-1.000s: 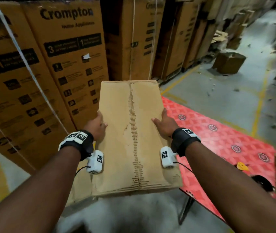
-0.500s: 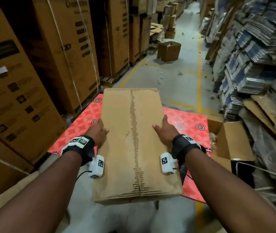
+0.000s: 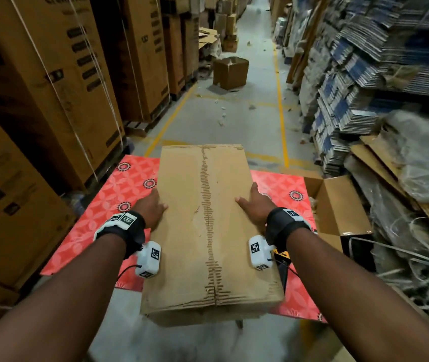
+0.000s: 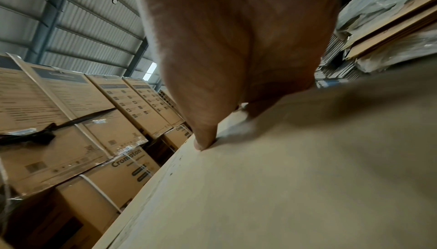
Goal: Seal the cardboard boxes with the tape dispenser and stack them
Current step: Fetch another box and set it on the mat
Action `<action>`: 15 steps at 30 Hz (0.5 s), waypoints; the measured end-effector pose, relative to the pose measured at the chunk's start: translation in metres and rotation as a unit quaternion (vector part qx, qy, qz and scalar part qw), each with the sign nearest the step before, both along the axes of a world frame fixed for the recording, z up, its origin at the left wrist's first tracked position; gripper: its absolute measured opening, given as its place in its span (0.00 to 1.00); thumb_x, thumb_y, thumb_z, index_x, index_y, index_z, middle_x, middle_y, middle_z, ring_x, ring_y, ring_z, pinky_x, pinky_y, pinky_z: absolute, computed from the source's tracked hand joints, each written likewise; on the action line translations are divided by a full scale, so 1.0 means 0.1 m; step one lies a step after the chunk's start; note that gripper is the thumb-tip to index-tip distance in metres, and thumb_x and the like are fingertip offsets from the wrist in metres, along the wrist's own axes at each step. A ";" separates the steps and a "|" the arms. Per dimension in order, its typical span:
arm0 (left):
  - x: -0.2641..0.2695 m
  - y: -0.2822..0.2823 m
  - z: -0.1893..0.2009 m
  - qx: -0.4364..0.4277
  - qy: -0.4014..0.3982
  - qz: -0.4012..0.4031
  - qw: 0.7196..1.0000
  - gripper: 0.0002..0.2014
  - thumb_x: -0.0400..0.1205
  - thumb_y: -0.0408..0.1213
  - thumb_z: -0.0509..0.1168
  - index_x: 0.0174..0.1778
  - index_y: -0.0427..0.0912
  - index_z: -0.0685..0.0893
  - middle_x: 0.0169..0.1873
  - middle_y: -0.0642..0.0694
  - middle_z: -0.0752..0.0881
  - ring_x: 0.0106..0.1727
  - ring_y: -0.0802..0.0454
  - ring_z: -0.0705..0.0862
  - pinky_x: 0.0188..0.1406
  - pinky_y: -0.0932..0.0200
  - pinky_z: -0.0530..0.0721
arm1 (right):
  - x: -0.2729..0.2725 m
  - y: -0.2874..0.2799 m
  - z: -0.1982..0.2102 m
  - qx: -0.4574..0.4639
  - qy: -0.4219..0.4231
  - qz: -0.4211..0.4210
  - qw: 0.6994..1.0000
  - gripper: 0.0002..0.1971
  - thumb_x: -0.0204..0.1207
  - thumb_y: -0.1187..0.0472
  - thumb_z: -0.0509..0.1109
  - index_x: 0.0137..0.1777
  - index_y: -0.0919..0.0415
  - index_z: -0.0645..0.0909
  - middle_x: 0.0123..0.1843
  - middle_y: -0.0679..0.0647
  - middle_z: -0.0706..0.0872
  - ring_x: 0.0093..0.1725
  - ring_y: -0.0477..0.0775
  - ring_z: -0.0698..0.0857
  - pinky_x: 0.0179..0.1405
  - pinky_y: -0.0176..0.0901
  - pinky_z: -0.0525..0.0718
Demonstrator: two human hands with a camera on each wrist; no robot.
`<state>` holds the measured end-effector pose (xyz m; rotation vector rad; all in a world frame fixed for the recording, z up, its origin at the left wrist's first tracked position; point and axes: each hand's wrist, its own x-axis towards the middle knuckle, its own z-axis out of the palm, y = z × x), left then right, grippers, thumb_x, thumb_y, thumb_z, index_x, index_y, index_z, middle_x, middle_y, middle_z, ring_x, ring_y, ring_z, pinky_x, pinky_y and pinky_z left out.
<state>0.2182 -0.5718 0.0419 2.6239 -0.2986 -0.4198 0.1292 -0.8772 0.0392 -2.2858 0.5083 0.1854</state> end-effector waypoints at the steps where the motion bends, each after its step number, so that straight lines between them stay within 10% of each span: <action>1: 0.06 -0.02 -0.01 0.007 0.000 -0.006 1.000 0.21 0.86 0.43 0.61 0.72 0.37 0.68 0.66 0.33 0.80 0.64 0.36 0.80 0.59 0.51 0.75 | 0.04 -0.01 -0.01 -0.002 0.008 -0.001 1.000 0.46 0.84 0.42 0.64 0.88 0.58 0.39 0.75 0.62 0.78 0.67 0.65 0.82 0.54 0.42 0.76; 15: 0.78 -0.25 -0.04 0.036 0.011 -0.044 0.998 0.20 0.85 0.43 0.64 0.68 0.34 0.72 0.63 0.33 0.81 0.62 0.36 0.80 0.54 0.52 0.76 | 0.49 -0.16 -0.07 0.000 0.026 -0.049 0.998 0.43 0.81 0.39 0.66 0.86 0.56 0.48 0.74 0.60 0.80 0.67 0.66 0.82 0.66 0.54 0.81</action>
